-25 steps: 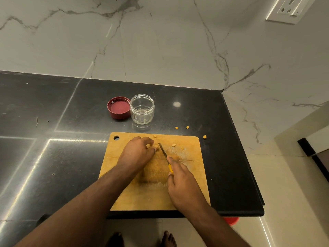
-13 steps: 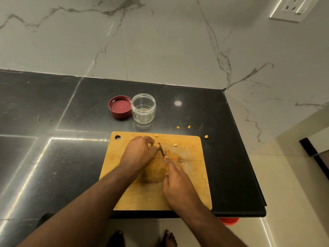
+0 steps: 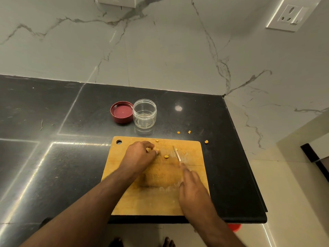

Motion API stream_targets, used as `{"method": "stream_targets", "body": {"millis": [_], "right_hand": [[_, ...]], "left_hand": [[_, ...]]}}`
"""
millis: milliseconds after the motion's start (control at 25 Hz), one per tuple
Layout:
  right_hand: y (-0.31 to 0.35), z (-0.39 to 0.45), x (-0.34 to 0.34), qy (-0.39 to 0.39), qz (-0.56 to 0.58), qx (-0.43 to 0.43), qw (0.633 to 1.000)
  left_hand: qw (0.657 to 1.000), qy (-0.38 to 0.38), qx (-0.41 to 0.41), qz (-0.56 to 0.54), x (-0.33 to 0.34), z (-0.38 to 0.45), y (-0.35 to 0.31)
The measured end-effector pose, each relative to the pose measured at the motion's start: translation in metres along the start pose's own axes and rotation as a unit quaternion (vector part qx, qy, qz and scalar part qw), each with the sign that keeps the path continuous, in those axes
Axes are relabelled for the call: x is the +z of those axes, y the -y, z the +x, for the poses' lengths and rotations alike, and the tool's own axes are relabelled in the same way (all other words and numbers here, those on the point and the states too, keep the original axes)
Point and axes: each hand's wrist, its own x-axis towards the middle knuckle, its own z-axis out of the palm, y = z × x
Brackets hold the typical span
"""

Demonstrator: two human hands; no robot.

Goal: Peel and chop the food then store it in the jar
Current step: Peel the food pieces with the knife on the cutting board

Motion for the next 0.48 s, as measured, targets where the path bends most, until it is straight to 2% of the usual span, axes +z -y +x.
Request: {"method": "stream_targets", "body": {"millis": [80,240,400,480], "right_hand": [[-0.006,0.009,-0.01,-0.017,0.015,-0.009,1.0],[-0.015,0.008,-0.015,0.075,0.03,-0.025,0.996],[-0.027,0.016,-0.026,0.017,0.026,0.012,0.999],[-0.029,0.018,-0.028,0.013,0.042,0.013,0.999]], "left_hand": [[1.0,-0.001,-0.002,-0.015,0.0,-0.002,0.001],[1.0,-0.002,0.019,-0.023,0.0,-0.008,0.001],[0.999,0.006,0.024,-0.025,-0.003,-0.009,-0.001],[0.999,0.01,0.026,-0.021,-0.004,-0.01,-0.002]]}}
